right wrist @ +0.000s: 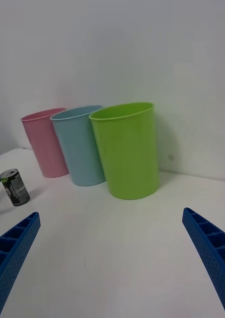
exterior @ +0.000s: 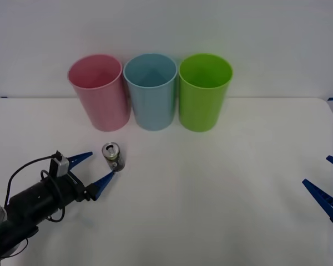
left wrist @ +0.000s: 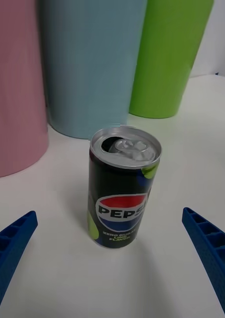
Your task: Grasp the object on the table and drop it into the matching bin: aluminum can to the light blue bin, PET bottle to the pink bin.
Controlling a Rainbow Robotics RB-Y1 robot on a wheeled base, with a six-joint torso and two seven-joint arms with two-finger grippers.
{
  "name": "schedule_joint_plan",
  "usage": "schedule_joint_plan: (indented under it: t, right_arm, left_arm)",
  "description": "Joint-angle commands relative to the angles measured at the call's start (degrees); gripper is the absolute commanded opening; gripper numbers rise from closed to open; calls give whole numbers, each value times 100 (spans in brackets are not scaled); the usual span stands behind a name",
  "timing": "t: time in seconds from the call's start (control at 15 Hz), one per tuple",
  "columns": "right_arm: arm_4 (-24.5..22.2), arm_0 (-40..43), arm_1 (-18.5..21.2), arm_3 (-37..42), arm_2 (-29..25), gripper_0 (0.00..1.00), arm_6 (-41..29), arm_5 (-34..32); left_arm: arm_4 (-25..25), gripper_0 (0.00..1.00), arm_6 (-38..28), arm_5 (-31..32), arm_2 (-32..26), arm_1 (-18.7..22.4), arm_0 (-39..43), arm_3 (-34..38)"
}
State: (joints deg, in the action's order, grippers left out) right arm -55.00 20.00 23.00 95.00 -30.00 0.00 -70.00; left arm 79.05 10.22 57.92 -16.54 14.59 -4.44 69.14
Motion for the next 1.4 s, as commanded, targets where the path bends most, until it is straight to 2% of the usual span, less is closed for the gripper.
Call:
schedule_joint_plan:
  t: [0.07,0.4,0.87,1.4]
  right_arm:
    - [0,0,0,0,0,100,0,0]
    - [0,0,0,0,0,100,0,0]
    - [0,0,0,0,0,100,0,0]
    - [0,0,0,0,0,100,0,0]
  left_arm:
    - [31,100,59,-27,90,0,-198,-226]
    - [102,100,208,-167,256,-17,-505,-542]
    - [462,100,261,-378,213,-281,-655,-551]
    - [603,100,234,-422,213,-290,-716,-542]
